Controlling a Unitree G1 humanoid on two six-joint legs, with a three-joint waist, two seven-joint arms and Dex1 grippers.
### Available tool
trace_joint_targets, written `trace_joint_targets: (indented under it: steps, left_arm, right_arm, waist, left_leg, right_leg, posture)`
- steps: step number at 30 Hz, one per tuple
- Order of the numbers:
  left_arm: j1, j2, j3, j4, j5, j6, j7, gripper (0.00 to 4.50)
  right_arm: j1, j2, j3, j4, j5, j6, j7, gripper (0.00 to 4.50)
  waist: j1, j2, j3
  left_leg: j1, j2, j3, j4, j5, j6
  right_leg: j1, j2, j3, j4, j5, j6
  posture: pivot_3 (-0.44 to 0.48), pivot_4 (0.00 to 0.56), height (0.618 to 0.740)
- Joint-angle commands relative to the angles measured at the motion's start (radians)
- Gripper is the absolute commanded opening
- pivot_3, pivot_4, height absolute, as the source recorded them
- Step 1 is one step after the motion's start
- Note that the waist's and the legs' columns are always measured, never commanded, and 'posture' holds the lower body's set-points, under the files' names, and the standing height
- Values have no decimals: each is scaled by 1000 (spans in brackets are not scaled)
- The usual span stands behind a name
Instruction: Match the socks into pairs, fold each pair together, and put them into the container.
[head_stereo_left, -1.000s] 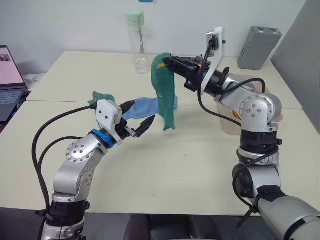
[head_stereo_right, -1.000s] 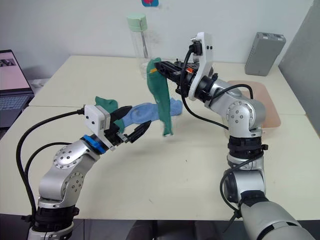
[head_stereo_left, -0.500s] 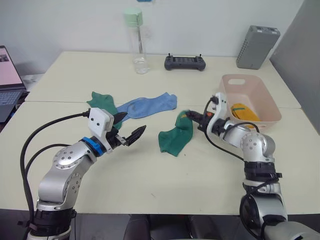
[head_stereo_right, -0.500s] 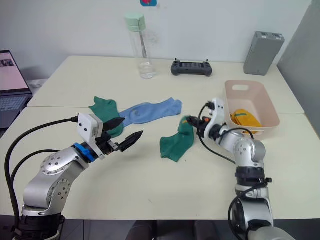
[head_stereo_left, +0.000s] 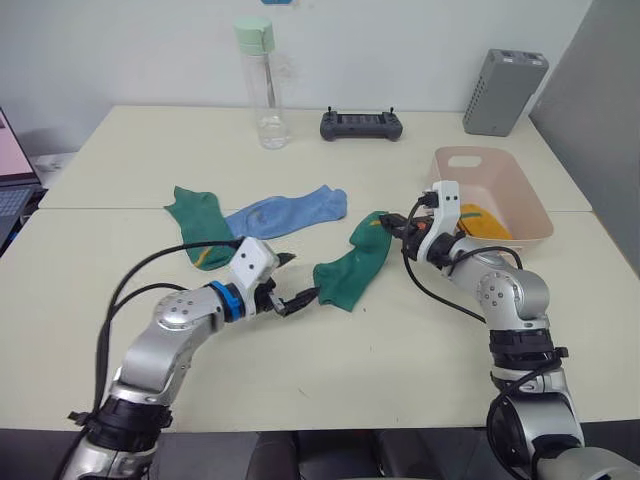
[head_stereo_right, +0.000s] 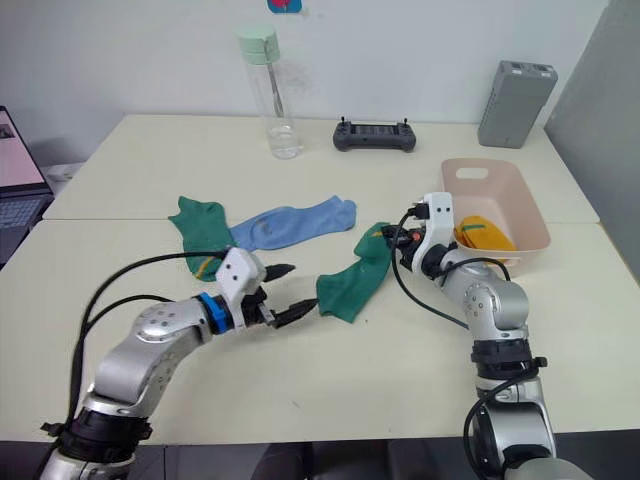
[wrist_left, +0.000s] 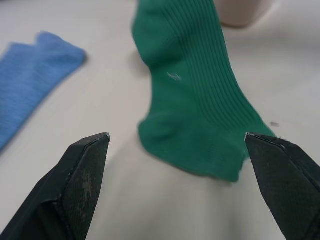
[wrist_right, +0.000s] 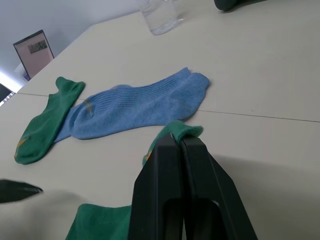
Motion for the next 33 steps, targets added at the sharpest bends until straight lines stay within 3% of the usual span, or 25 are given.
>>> trace_joint_targets:
  steps: [1, 4, 7, 19, 24, 33]
  left_arm:
    - [-29, 8, -62, 29, 88, -105, -38, 4500]
    - [-45, 12, -93, 101, 152, -176, -53, 4500]
    - [-52, 19, -112, 131, 191, -228, -74, 3902]
    - [-75, -48, -94, 187, 181, -269, -85, 24]
    - [-33, -48, -63, 57, 85, -155, -117, 24]
    - [4, 84, -62, -280, -161, 126, -272, 24]
  right_arm:
    - [-2, 0, -3, -38, -3, -19, 2, 44]
    - [-1, 7, -10, -47, 5, -14, -2, 44]
    - [0, 9, -6, -47, 3, -14, -2, 0]
    - [-13, 27, 1, -33, -4, -22, -6, 0]
    - [-27, 39, 8, -7, -8, -32, 1, 0]
    - [-127, 143, 43, 157, 66, 15, 139, 0]
  waist:
    - [0, 0, 0]
    - [0, 0, 0]
    - [-1, 0, 0]
    - [0, 0, 0]
    - [-1, 0, 0]
    - [-4, 1, 0]
  left_leg:
    - [0, 0, 0, 0, 0, 0]
    - [0, 0, -1, 0, 0, 0]
    - [0, 0, 0, 0, 0, 0]
    - [0, 0, 0, 0, 0, 0]
    - [0, 0, 0, 0, 0, 0]
    - [0, 1, -1, 0, 0, 0]
  right_leg:
    - [0, 0, 0, 0, 0, 0]
    - [0, 0, -1, 0, 0, 0]
    - [0, 0, 0, 0, 0, 0]
    - [0, 0, 0, 0, 0, 0]
    - [0, 0, 0, 0, 0, 0]
    - [0, 1, 0, 1, 0, 0]
  posture:
    - [0, 150, 740]
    - [0, 150, 740]
    - [0, 150, 740]
    - [0, 150, 740]
    - [0, 150, 740]
    - [0, 150, 740]
